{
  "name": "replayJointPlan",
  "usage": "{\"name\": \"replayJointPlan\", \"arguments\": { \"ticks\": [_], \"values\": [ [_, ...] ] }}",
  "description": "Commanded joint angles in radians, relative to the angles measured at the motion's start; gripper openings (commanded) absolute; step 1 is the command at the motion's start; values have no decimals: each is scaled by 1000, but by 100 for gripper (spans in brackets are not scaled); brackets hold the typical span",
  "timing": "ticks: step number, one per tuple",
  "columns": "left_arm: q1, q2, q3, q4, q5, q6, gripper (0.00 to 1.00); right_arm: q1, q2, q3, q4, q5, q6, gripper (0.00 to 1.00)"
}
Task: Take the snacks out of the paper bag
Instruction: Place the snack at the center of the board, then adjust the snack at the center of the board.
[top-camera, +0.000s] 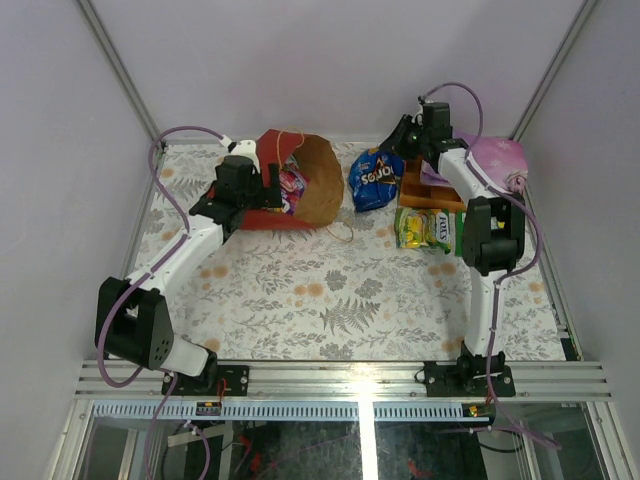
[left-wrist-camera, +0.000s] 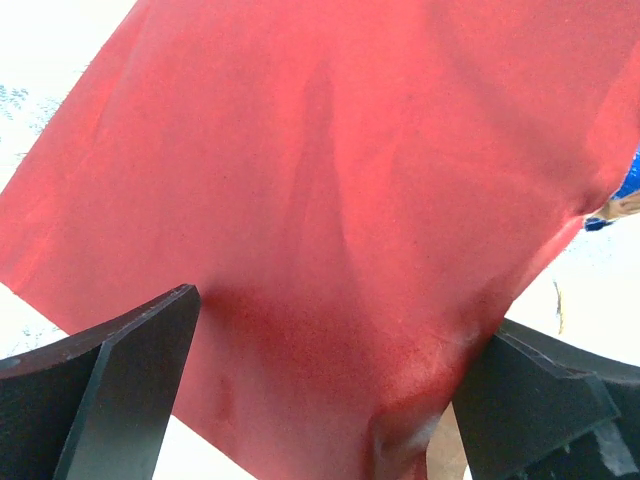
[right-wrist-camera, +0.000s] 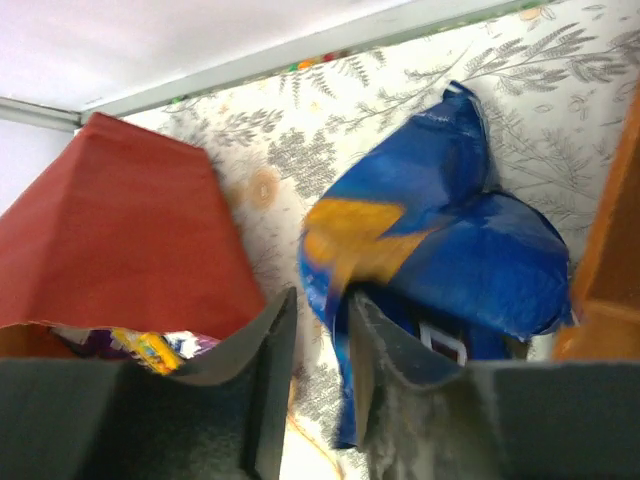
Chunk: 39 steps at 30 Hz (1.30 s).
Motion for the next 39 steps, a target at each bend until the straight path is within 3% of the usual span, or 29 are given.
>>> {"name": "replayJointPlan", "arguments": {
  "ticks": [1,5,6,8,11,14,21,27,34,39],
  "values": [
    [26,4,-12,49,-50,-1,97,-55,105,159,-63,-113,-9,52],
    [31,10,-14,55,-42,-4,98,-62,194,268,-184,-142,-54,96],
    [31,12,-14,56,-41,-6,98,-62,192,272,-198,-134,-59,100],
    [33,15,-14,56,-40,-7,98,-59,143,225,-191,-82,-69,100],
    [35,15,-10,49,-38,-9,98,-30,-31,-12,-45,56,-84,99],
    [35,4,-12,45,-36,-10,99,8,-167,-134,19,156,-116,93],
    [35,3,-15,47,-31,-13,99,40,-237,-270,39,175,-95,93],
    [35,-3,-21,56,-17,-17,100,50,-183,-268,6,227,-166,94],
    [36,-4,-18,47,-28,-11,100,44,-69,-117,-39,184,-158,94],
    [36,-20,-27,50,-33,-9,100,-17,-99,-211,170,28,-5,95]
  ]
}}
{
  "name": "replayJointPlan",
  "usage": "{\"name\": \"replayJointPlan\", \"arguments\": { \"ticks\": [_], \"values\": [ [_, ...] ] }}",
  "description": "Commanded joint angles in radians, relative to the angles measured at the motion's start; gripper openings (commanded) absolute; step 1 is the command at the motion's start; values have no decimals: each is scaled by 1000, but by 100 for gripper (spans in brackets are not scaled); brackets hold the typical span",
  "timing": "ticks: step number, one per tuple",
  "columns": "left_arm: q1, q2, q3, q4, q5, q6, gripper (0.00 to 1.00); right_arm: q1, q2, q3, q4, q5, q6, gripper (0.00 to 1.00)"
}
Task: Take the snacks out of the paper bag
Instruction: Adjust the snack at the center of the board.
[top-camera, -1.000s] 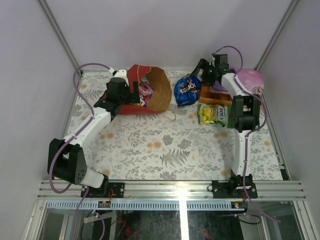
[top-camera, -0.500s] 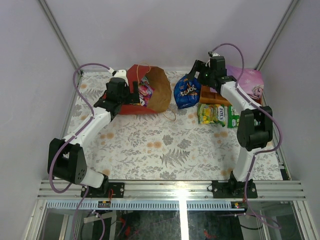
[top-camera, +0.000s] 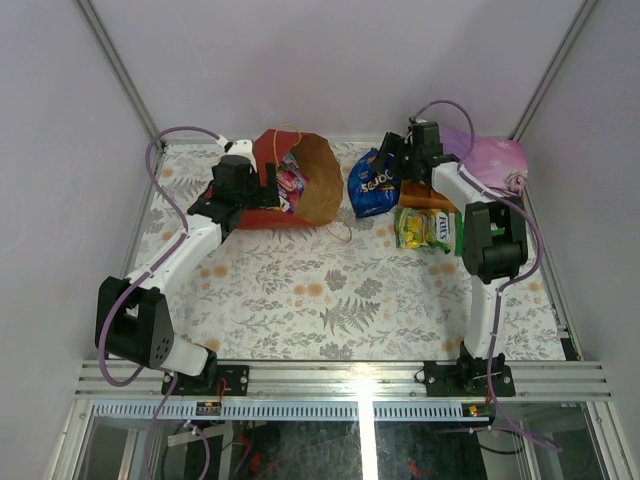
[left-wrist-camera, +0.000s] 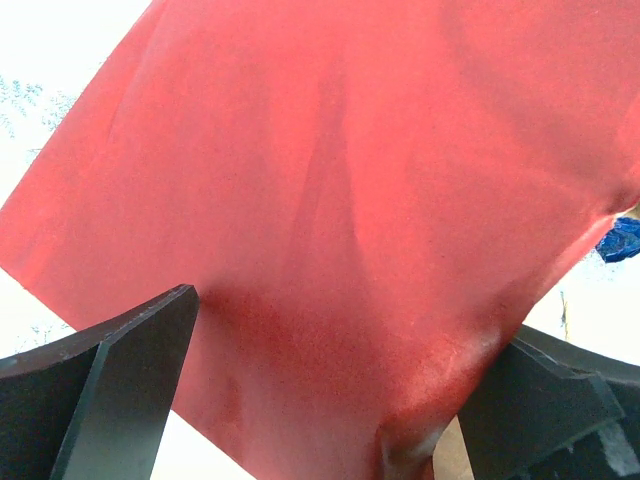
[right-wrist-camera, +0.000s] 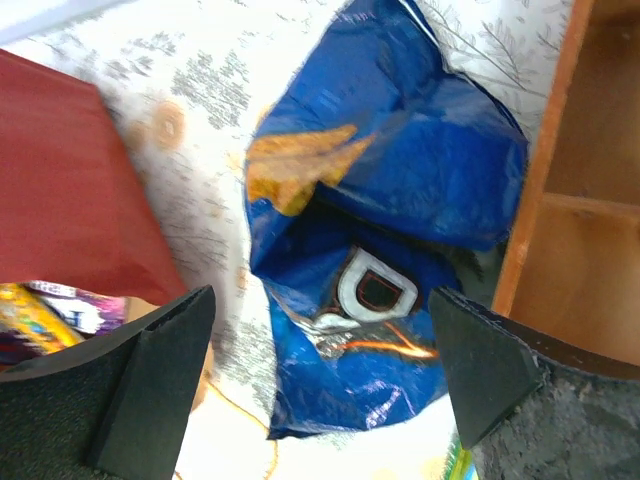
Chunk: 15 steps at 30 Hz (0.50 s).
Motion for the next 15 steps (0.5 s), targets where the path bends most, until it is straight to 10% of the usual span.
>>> {"name": "replayJointPlan", "arguments": {
  "ticks": [1,15],
  "values": [
    [13,-25,-23,45,-28,0,100,-72,-64,-62,248,-166,165,95],
    [21,-29,-27,47,-16,-2,100,-160,39,-105,344,-254,785,92]
  ]
}}
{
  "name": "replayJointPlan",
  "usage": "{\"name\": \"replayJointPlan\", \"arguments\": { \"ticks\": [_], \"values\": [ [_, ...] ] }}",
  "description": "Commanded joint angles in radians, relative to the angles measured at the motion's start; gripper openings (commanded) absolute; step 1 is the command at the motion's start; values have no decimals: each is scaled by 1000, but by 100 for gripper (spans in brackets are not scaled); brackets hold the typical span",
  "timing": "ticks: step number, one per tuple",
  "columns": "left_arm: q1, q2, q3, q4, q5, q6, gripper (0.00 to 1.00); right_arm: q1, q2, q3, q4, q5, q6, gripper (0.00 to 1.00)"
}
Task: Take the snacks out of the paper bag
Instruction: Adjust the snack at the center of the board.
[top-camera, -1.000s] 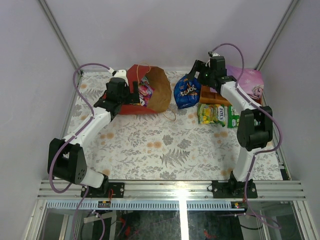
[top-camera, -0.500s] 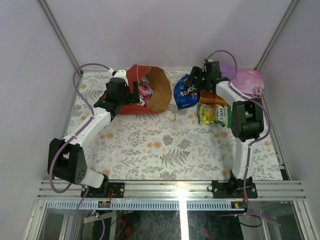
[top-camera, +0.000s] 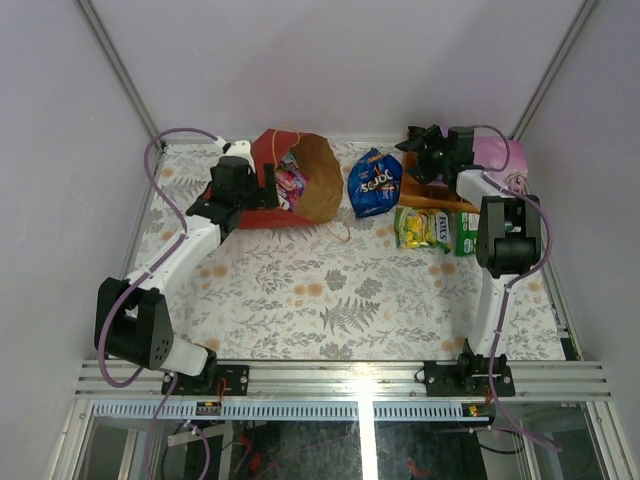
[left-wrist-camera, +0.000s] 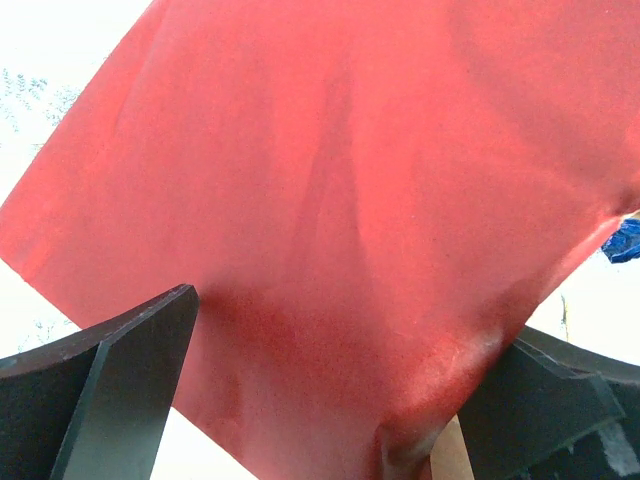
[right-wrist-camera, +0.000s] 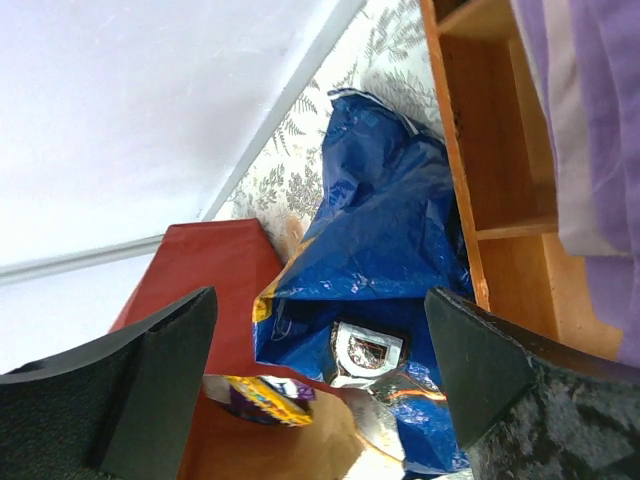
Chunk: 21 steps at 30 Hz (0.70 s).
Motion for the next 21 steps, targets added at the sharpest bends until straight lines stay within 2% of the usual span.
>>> {"name": "replayJointPlan", "arguments": {
  "ticks": [1,5,10,21],
  "values": [
    [14,-22,-14,43,-16,-2,100,18,21,-1,33,-48,223,90],
    [16,-22,-12,43,-8,-4,100,18,0,-49,29,-39,303,83],
    [15,-34,-16,40,-6,-5,100,18,-28,-84,-39,87,325,72],
    [15,-37,-19,40,-9,-2,100,20,116,-2,21,61,457,64]
  ]
}}
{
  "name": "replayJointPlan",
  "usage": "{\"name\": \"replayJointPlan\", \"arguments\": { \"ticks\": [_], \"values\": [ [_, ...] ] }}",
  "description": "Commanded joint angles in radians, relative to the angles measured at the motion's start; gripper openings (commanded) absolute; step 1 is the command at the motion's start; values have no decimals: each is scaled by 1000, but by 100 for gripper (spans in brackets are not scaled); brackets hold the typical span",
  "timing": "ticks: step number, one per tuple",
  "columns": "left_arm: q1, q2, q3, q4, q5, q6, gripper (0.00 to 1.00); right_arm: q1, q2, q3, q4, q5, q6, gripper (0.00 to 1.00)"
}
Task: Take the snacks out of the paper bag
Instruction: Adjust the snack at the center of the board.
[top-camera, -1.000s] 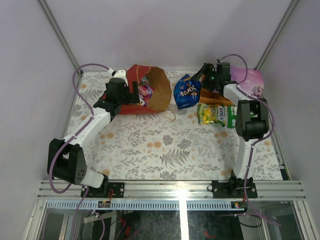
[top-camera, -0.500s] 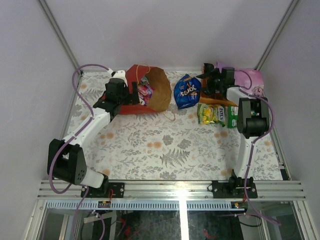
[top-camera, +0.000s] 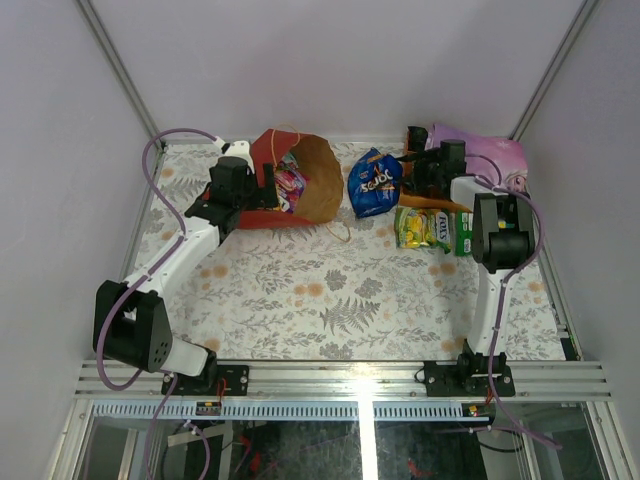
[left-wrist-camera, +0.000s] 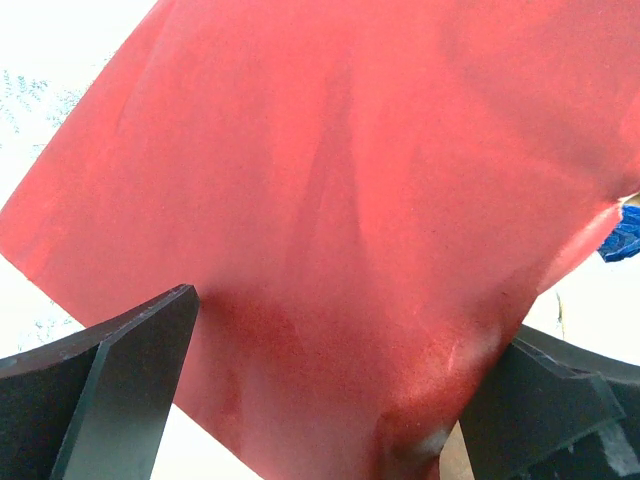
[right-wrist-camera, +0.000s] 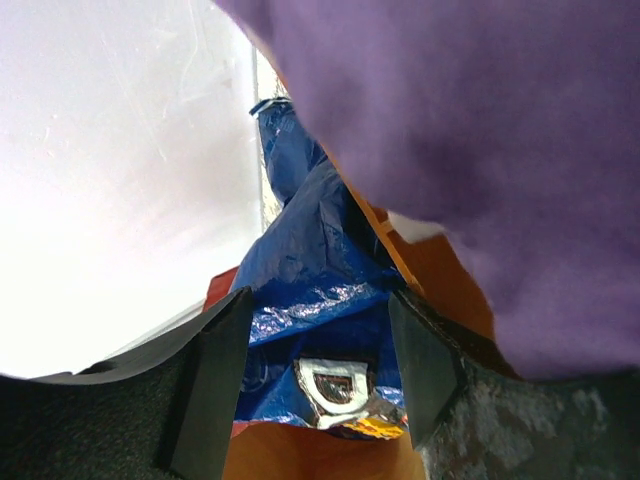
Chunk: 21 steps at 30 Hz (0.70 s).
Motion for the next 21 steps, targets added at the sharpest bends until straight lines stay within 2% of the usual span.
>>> {"name": "replayJointPlan", "arguments": {
  "ticks": [1,3,7,10,12,13,17,21],
  "values": [
    [14,-19,-11,38,-12,-2,100,11,55,55,24,19,76,63],
    [14,-16,-11,38,-11,-2,100,21,71,82,24,7,79,59],
    [14,-17,-6,32,-11,0,100,47,88,144,-16,15,55,43],
    [14,-28,-10,34,-14,0,100,56,98,193,-44,28,30,25],
    [14,-32,-12,34,-15,1,100,56,111,225,-56,24,9,6],
    [13,-33,-12,36,-15,1,100,56,119,246,-62,18,-5,1],
    [15,-29,-10,35,-17,3,100,64,170,395,-120,-13,-117,0],
    [16,-27,-9,34,-20,4,100,73,258,681,-212,-81,-328,0]
  ]
}}
